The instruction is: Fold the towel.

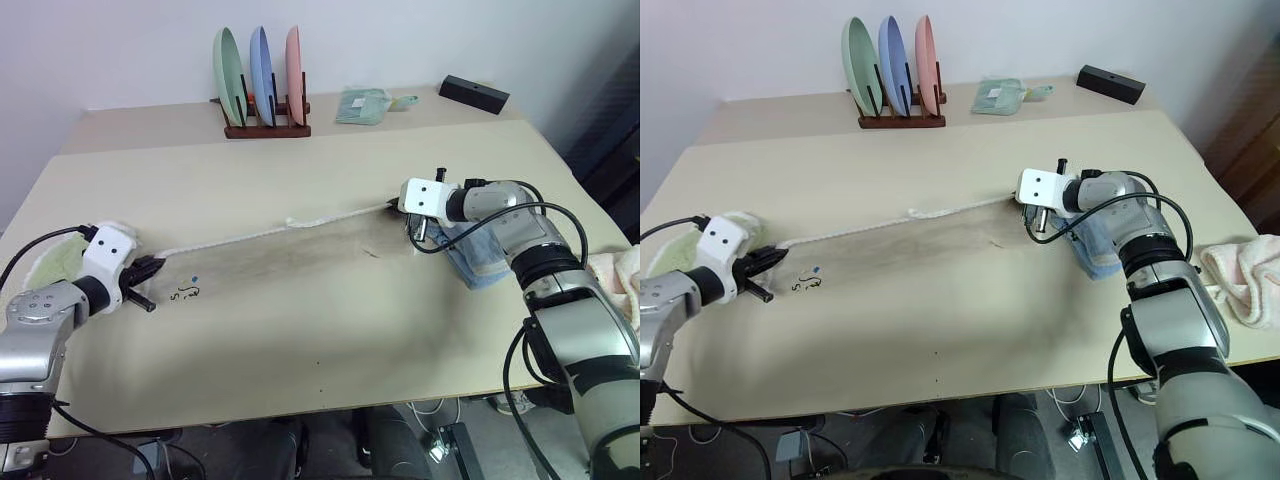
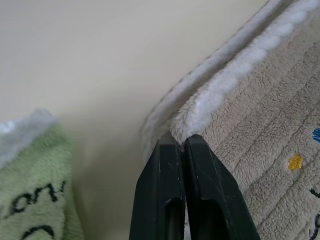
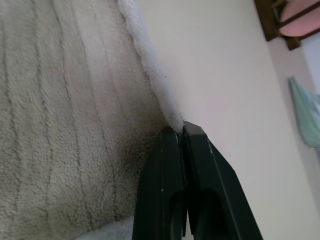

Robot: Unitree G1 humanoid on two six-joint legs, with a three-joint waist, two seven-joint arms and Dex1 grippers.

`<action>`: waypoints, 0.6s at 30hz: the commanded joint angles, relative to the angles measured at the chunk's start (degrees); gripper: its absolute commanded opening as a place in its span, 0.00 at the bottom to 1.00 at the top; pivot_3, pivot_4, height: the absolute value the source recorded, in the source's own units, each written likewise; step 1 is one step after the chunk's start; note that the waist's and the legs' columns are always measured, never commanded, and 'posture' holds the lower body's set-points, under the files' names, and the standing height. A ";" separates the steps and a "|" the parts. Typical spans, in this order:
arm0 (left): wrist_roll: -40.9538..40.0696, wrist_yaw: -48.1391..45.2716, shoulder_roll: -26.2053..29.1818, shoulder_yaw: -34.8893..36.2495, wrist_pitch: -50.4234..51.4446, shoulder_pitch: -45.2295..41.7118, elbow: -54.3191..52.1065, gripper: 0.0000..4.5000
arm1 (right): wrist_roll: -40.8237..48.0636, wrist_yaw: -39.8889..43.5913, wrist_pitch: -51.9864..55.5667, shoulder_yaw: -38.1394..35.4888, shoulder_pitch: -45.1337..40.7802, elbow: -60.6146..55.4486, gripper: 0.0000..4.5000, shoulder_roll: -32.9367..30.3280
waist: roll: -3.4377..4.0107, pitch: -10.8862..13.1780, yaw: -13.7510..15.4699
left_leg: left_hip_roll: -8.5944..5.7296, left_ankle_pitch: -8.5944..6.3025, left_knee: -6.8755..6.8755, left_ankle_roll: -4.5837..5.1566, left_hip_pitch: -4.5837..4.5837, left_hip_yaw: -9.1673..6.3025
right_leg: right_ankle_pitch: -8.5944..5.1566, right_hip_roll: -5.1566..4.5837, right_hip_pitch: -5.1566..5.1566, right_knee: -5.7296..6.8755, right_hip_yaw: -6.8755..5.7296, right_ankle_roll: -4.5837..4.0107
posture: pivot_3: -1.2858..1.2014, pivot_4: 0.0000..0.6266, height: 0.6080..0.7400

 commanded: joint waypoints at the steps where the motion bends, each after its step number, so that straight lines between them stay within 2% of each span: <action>1: 0.26 2.28 0.22 2.74 -0.27 -0.98 -0.20 0.40 | -3.09 -5.68 -1.86 -0.15 -2.69 0.36 0.38 -1.49 | 0.00 0.00 0.01 | 0.00 0.00 0.00 0.00 0.00 0.00 | 0.00 0.00 -0.01 0.01 0.00 0.00 | 0.52 0.24 1.00; 4: 1.42 5.20 -0.06 3.59 -1.40 -0.91 -0.39 0.71 | -3.07 -6.68 -2.01 -1.50 -1.86 -1.78 0.69 -3.69 | 0.00 0.00 0.13 | -0.01 0.00 0.00 0.00 -0.01 0.00 | 0.00 0.00 -0.01 0.01 0.02 0.00 | 0.52 0.24 1.00; 6: 0.58 6.28 -0.82 4.75 -1.89 -0.53 -1.86 0.94 | -1.81 -6.33 -1.40 -3.01 -0.03 -4.63 0.70 -5.48 | 0.01 0.01 0.17 | -0.02 0.00 0.01 0.00 -0.03 0.00 | 0.00 -0.01 -0.02 0.00 0.02 0.00 | 0.52 0.24 1.00; 9: -0.98 8.10 -3.01 6.80 -2.60 -0.25 -5.75 0.94 | 4.34 -3.23 5.00 -7.82 5.04 -13.10 0.70 -7.41 | -0.02 -0.01 0.28 | -0.02 0.00 0.01 0.00 -0.03 -0.01 | 0.00 -0.01 0.00 -0.03 0.01 0.00 | 0.52 0.24 1.00; 12: -4.44 8.95 -6.40 8.09 -2.39 -1.08 -12.04 0.96 | 17.92 3.21 24.29 -15.52 15.26 -32.40 0.88 -8.27 | -0.04 -0.03 0.50 | 0.00 0.00 0.04 0.00 -0.02 -0.04 | 0.00 -0.02 0.07 -0.05 0.00 0.01 | 0.52 0.24 1.00; 13: -5.12 9.03 -7.04 7.83 -1.65 -1.31 -13.65 0.96 | 21.93 4.06 30.90 -17.53 18.27 -38.80 1.00 -8.19 | -0.04 -0.03 0.46 | 0.01 0.00 0.06 0.00 -0.05 -0.04 | 0.01 -0.02 0.06 -0.06 0.00 0.01 | 0.52 0.24 1.00; 16: -6.18 5.57 -7.90 2.69 -0.99 -0.83 -19.28 0.96 | 35.48 3.75 52.83 -22.84 29.58 -59.63 1.00 -8.15 | -0.01 -0.05 0.62 | 0.01 -0.01 0.11 0.01 -0.09 -0.04 | 0.01 -0.03 0.03 0.02 0.01 0.02 | 0.52 0.24 1.00; 18: -8.22 3.22 -9.40 -1.35 0.01 -1.11 -22.48 0.96 | 43.60 1.23 65.45 -25.69 36.11 -69.22 1.00 -7.04 | 0.02 -0.07 0.80 | 0.02 -0.01 0.11 0.02 -0.02 -0.03 | 0.01 -0.04 0.09 0.03 0.03 0.02 | 0.52 0.24 1.00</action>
